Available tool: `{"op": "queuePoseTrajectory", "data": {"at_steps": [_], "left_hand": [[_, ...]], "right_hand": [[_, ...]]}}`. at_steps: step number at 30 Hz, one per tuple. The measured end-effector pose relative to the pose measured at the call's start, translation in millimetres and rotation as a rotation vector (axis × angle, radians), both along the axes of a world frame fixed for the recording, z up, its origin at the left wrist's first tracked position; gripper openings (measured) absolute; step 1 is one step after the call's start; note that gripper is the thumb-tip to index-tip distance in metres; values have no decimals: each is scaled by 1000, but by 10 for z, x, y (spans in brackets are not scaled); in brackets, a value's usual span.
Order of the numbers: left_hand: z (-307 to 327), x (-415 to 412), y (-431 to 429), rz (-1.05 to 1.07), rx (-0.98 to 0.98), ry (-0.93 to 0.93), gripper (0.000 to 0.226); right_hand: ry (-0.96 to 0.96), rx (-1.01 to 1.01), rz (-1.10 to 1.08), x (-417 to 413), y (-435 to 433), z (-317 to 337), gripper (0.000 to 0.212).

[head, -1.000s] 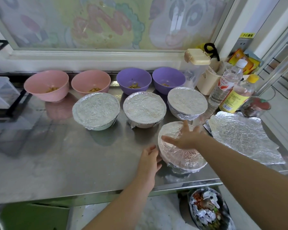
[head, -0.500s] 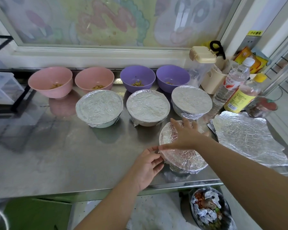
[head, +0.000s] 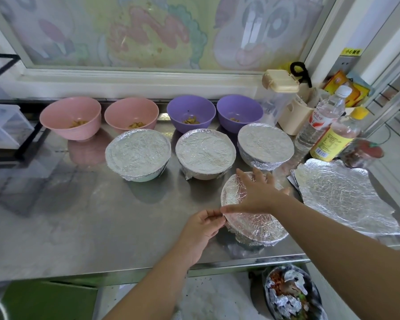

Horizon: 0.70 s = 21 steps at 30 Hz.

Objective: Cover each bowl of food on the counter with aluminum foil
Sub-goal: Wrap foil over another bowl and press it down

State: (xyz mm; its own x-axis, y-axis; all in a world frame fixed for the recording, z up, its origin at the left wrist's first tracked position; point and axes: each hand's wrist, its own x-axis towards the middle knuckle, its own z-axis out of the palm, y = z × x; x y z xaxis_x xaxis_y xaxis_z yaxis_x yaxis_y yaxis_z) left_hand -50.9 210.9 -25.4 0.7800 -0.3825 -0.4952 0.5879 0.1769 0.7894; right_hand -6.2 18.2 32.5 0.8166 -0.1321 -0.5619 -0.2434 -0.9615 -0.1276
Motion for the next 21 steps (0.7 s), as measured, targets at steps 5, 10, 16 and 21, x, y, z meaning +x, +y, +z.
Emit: {"op": "queuePoseTrajectory", "data": {"at_steps": [5, 10, 16, 21], "left_hand": [[-38, 1, -27, 8, 62, -63, 10], [-71, 0, -52, 31, 74, -71, 10], [-94, 152, 56, -92, 133, -126, 13], [7, 465, 156, -351, 572, -610, 20]], "right_hand": [[11, -2, -3, -17, 22, 47, 152], [20, -19, 2, -25, 28, 45, 149], [8, -24, 29, 22, -1, -68, 158], [24, -20, 12, -7, 40, 5, 160]]}}
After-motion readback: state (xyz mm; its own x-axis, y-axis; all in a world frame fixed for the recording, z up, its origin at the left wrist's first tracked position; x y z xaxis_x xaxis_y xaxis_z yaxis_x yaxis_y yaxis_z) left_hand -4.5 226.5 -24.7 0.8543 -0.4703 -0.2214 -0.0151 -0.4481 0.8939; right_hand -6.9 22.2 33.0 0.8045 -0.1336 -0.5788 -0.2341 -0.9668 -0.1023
